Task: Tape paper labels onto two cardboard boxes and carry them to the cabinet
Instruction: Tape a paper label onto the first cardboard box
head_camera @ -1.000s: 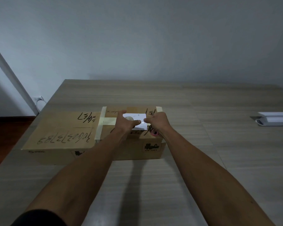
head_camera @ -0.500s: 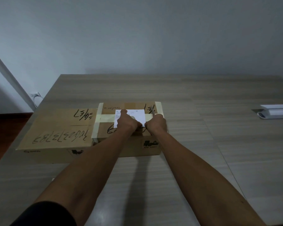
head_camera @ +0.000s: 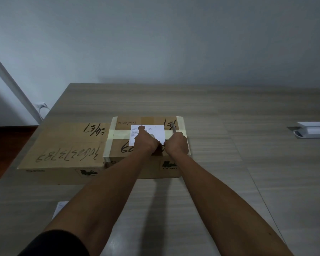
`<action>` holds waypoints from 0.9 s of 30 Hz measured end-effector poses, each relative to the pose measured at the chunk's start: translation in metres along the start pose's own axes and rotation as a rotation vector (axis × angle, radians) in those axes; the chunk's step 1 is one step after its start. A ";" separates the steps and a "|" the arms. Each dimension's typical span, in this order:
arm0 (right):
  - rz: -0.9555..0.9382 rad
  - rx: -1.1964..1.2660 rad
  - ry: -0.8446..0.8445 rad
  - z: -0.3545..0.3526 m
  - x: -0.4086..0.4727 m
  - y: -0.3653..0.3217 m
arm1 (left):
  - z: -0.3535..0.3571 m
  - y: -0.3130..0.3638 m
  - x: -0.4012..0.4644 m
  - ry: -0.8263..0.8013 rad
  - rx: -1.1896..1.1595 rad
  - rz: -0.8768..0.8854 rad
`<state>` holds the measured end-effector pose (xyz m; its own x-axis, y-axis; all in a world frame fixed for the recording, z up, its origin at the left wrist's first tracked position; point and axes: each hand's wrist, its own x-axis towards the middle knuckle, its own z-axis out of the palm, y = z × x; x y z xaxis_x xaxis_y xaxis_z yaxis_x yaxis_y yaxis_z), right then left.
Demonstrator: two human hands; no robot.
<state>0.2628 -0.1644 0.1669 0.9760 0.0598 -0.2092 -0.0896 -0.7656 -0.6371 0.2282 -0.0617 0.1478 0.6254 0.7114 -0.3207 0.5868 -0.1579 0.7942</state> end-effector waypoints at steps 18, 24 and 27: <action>0.004 -0.025 -0.047 -0.008 0.008 0.006 | -0.009 -0.010 0.003 0.098 0.163 0.125; -0.003 -0.035 -0.033 -0.012 0.012 0.010 | -0.012 -0.012 0.000 0.060 0.178 0.161; -0.015 0.109 -0.036 -0.016 0.020 0.015 | -0.014 -0.015 -0.003 0.019 0.126 0.272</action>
<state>0.2844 -0.1849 0.1654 0.9698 0.0956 -0.2244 -0.0979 -0.6901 -0.7171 0.2100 -0.0518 0.1441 0.7592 0.6440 -0.0944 0.4594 -0.4274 0.7787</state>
